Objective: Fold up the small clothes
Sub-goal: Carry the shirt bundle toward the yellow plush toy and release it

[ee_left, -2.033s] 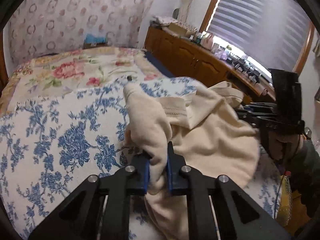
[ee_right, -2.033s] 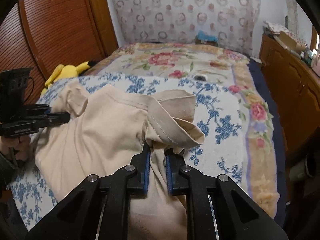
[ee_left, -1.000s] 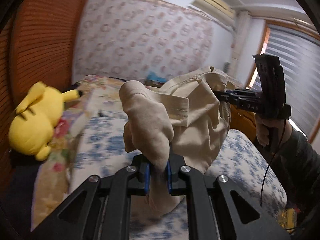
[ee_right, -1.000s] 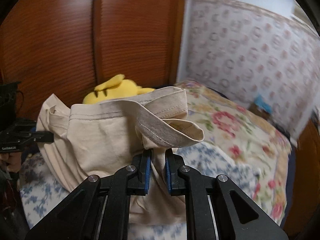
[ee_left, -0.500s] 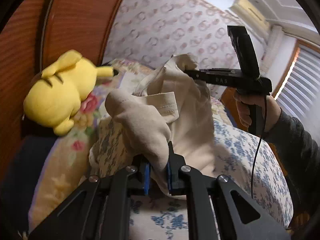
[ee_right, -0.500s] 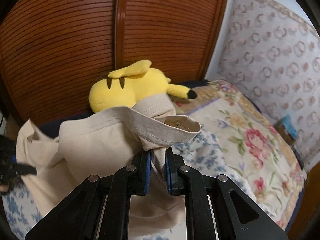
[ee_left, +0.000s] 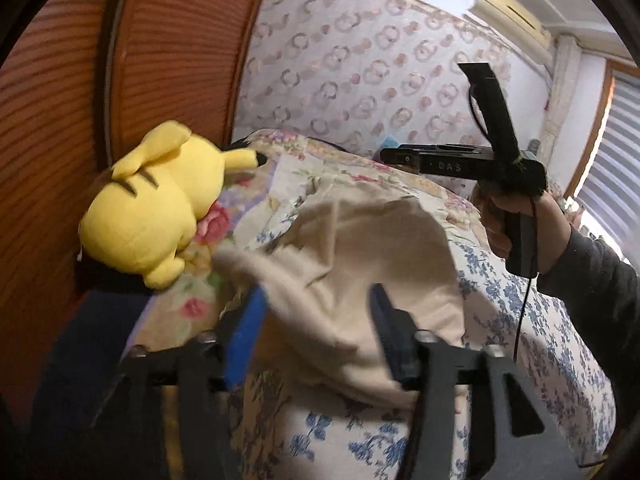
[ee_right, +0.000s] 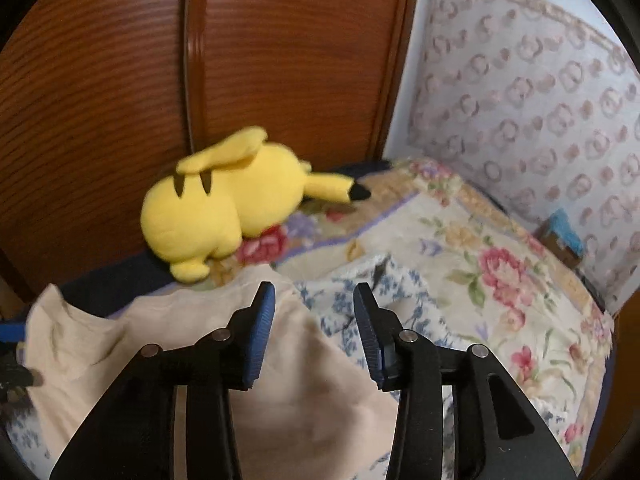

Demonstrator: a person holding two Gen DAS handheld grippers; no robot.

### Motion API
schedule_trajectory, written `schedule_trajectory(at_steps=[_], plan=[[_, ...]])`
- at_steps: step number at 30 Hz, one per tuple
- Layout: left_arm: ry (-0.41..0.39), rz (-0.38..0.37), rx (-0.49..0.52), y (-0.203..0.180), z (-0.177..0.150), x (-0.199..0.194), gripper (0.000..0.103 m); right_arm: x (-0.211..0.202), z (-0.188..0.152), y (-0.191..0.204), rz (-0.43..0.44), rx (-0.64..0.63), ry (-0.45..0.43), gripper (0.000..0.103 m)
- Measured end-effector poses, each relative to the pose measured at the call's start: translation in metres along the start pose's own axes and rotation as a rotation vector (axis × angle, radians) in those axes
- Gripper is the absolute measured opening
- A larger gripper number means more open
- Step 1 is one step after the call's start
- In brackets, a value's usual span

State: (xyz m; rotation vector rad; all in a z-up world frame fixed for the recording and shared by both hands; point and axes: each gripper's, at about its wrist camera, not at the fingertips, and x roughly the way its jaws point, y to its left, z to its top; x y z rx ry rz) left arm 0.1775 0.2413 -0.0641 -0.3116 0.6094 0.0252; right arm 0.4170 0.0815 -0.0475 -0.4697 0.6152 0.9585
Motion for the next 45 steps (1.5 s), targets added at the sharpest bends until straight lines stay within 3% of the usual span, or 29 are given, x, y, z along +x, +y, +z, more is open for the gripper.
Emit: schedule_trajectory(at_steps=[5, 11, 13, 17, 24, 31, 34, 38, 45], plan=[[-0.025, 0.0, 0.076, -0.015, 0.027, 0.013, 0.064, -0.009, -0.015, 0.001, 0.085, 0.013, 0.039, 0.042], [0.119, 0.163, 0.082, 0.013, 0.031, 0.074, 0.064, 0.009, -0.03, -0.003, 0.092, 0.048, 0.1, 0.042], [0.162, 0.2, 0.047, 0.03, 0.027, 0.081, 0.064, 0.015, -0.034, -0.007, 0.071, 0.056, 0.119, 0.042], [0.138, 0.265, 0.0, 0.054, 0.022, 0.074, 0.064, 0.031, -0.044, -0.026, -0.049, 0.1, 0.176, 0.046], [0.127, 0.239, 0.012, 0.049, 0.014, 0.059, 0.064, 0.026, -0.049, -0.04, -0.048, 0.157, 0.153, 0.046], [0.072, 0.215, 0.053, 0.025, 0.019, 0.037, 0.064, 0.005, -0.038, -0.004, 0.096, 0.158, 0.071, 0.052], [0.057, 0.208, 0.058, 0.018, 0.022, 0.028, 0.064, 0.01, -0.042, 0.011, 0.023, 0.146, 0.091, 0.054], [0.042, 0.217, 0.075, 0.006, 0.025, 0.016, 0.064, 0.011, -0.052, 0.01, 0.017, 0.172, 0.109, 0.055], [0.017, 0.219, 0.104, -0.017, 0.022, -0.004, 0.064, -0.037, -0.063, 0.015, -0.02, 0.18, 0.059, 0.062]])
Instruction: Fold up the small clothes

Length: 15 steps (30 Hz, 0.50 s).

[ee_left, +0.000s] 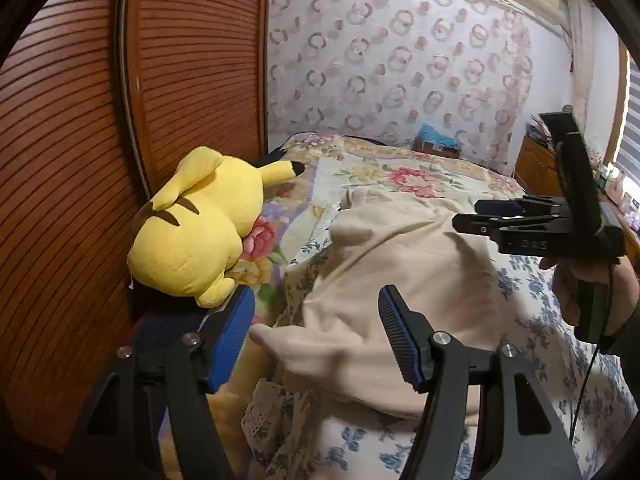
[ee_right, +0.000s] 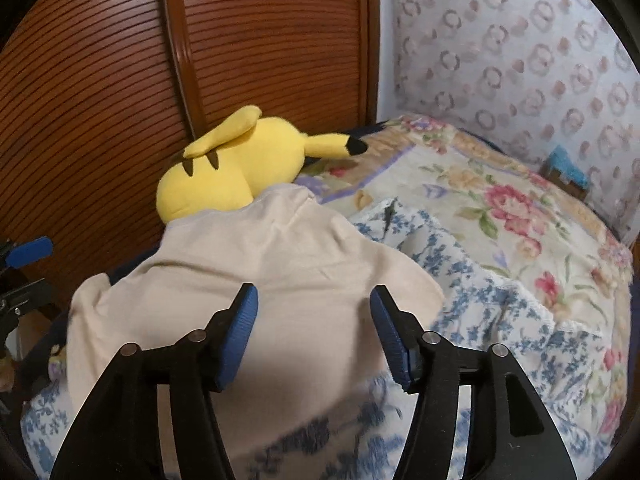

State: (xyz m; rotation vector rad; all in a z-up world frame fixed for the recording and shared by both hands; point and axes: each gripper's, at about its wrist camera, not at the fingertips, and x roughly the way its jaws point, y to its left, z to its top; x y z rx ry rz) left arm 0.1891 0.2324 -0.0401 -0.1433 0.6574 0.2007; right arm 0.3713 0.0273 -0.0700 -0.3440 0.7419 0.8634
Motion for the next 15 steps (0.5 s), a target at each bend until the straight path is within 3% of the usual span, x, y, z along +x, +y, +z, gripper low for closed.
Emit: schedule_trajectory(at_steps=[9, 15], plan=[[-0.048, -0.03, 0.075, -0.04, -0.006, -0.032, 0.064, -0.089, -0.034, 0.016, -0.039, 0.03, -0.103, 0.072], [-0.078, -0.052, 0.118, -0.078, -0.016, -0.053, 0.064, -0.146, -0.065, 0.021, -0.112, 0.065, -0.159, 0.076]])
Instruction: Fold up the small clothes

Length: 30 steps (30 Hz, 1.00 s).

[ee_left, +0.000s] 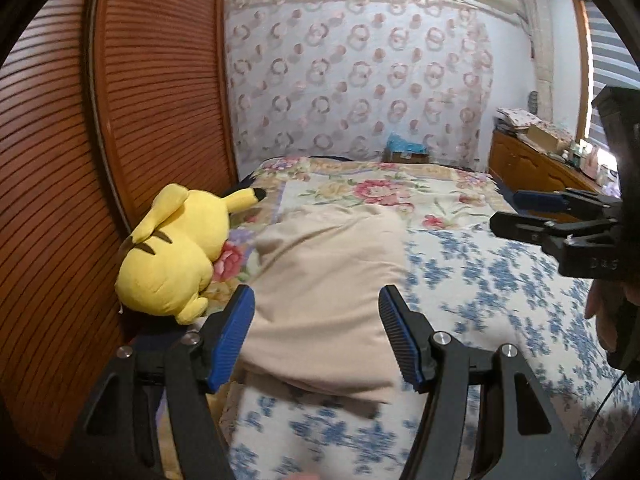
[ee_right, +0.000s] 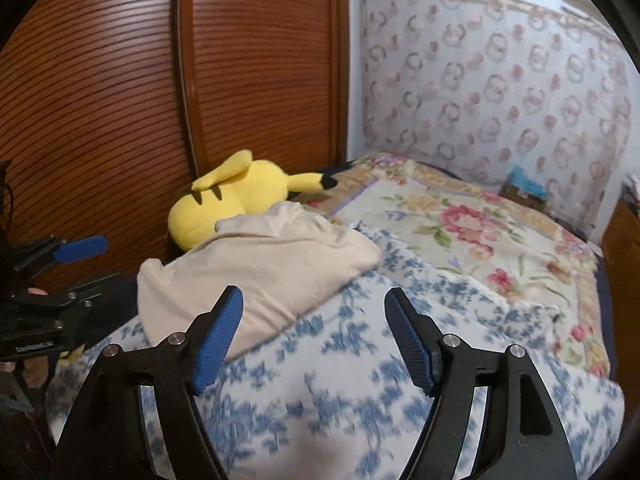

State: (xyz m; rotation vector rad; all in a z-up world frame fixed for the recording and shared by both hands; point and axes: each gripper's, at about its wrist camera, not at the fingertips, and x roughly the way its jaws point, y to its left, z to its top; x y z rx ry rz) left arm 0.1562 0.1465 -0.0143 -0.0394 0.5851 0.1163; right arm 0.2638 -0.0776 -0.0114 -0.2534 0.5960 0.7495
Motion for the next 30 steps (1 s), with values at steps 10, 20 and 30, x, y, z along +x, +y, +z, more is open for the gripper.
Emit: schedule_trajectory(at_steps=[10, 20, 30], plan=[[-0.013, -0.122, 0.049, -0.069, -0.005, -0.028, 0.065, -0.1, -0.055, -0.031, -0.161, 0.129, -0.067, 0.076], [-0.067, -0.205, 0.086, -0.117, 0.002, -0.068, 0.065, -0.186, -0.093, -0.053, -0.36, 0.218, -0.126, 0.076], [-0.09, -0.218, 0.1, -0.139, 0.014, -0.092, 0.065, -0.242, -0.11, -0.066, -0.412, 0.265, -0.187, 0.076]])
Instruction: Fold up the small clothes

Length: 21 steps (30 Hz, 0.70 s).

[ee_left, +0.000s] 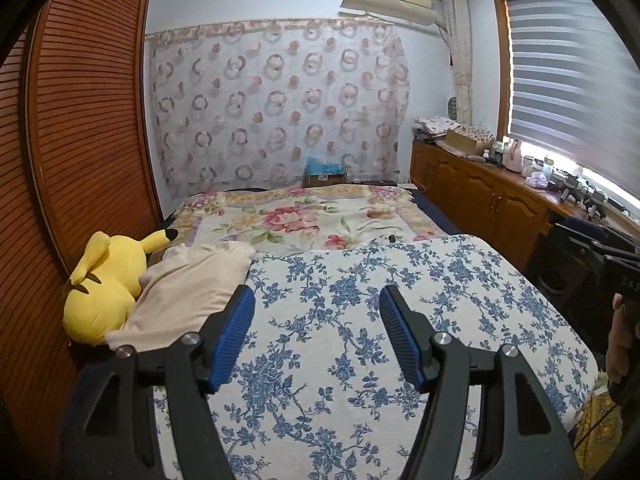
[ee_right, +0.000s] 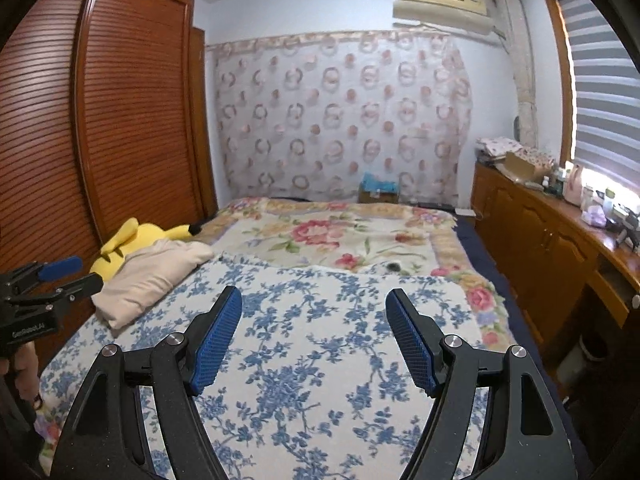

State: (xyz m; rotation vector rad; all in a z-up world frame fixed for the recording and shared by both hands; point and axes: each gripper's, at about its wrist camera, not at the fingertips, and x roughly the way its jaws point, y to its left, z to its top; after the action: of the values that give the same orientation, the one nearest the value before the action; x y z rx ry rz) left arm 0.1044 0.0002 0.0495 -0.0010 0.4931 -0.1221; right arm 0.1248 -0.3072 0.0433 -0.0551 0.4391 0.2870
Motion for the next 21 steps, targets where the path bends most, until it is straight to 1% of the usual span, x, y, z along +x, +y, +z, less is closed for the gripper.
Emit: schedule_trajectory(at_steps=[7, 21], plan=[[-0.012, 0.002, -0.011, -0.0037, 0.0022, -0.0048, 0.065, -0.0072, -0.0037, -0.0081, 0.002, 0.012, -0.008, 0.076], [-0.015, 0.006, -0.012, -0.0022, 0.0031, -0.0071, 0.065, -0.0089, -0.0065, -0.008, 0.001, 0.012, -0.007, 0.076]])
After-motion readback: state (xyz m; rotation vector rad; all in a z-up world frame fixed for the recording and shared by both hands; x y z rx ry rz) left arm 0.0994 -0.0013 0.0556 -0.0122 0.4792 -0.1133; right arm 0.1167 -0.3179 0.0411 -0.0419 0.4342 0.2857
